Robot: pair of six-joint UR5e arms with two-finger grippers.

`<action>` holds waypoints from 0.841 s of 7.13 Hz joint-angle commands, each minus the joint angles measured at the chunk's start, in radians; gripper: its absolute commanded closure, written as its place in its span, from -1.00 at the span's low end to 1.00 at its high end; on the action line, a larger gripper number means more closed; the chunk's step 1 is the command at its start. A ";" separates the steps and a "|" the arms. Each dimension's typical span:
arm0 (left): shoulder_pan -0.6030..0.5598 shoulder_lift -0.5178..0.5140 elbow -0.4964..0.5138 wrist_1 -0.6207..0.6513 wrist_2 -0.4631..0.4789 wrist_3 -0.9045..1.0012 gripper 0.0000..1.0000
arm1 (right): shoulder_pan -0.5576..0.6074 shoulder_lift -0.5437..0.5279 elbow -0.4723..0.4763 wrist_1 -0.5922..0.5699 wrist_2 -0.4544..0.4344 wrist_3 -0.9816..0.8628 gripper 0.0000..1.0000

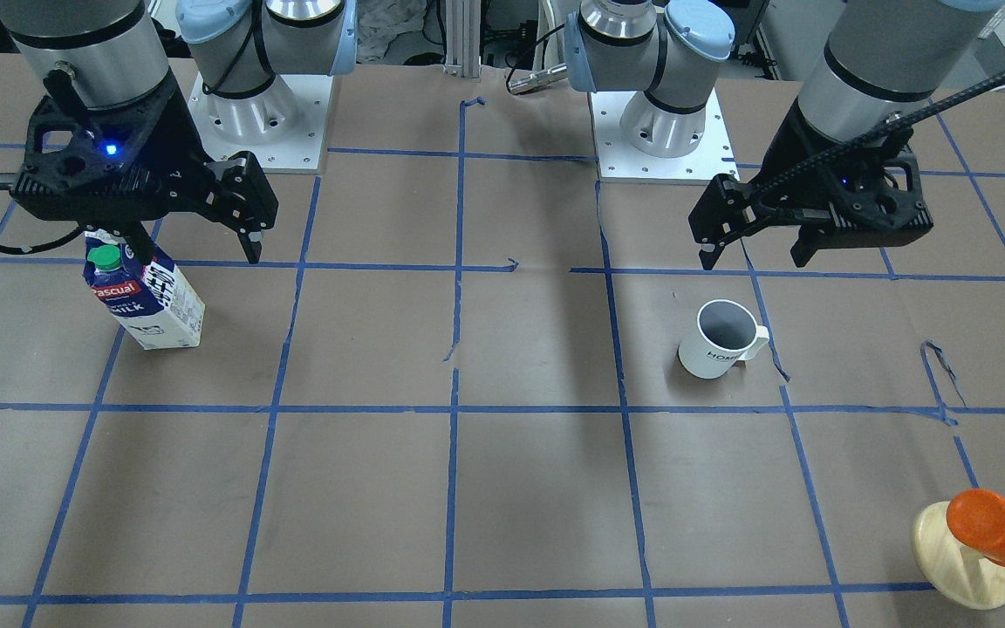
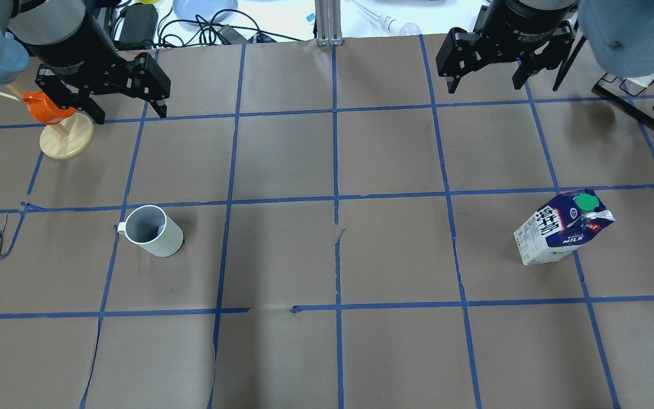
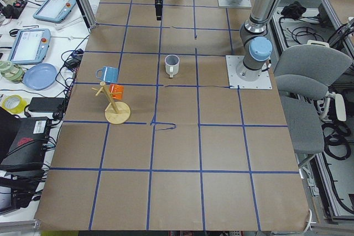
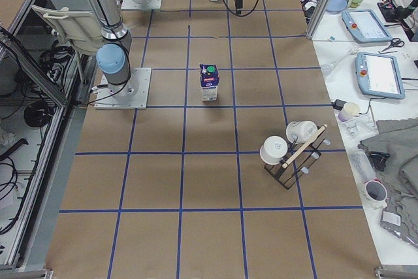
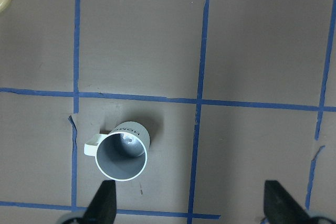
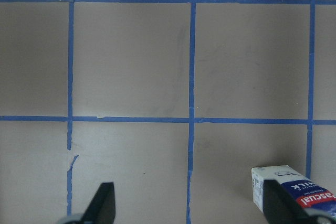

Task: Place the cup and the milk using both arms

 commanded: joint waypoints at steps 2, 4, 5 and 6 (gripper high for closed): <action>-0.001 -0.001 -0.004 0.000 0.007 0.000 -1.00 | 0.000 0.000 0.000 0.000 0.000 0.000 -1.00; 0.000 -0.004 -0.007 -0.003 0.006 0.000 -1.00 | 0.000 0.002 -0.003 0.000 0.000 0.001 -1.00; 0.003 -0.004 -0.016 -0.002 0.006 0.000 -1.00 | 0.000 0.002 -0.003 0.000 0.001 0.001 -1.00; 0.005 -0.002 -0.019 -0.002 0.006 0.002 -1.00 | 0.000 0.002 -0.003 0.000 0.001 0.000 -1.00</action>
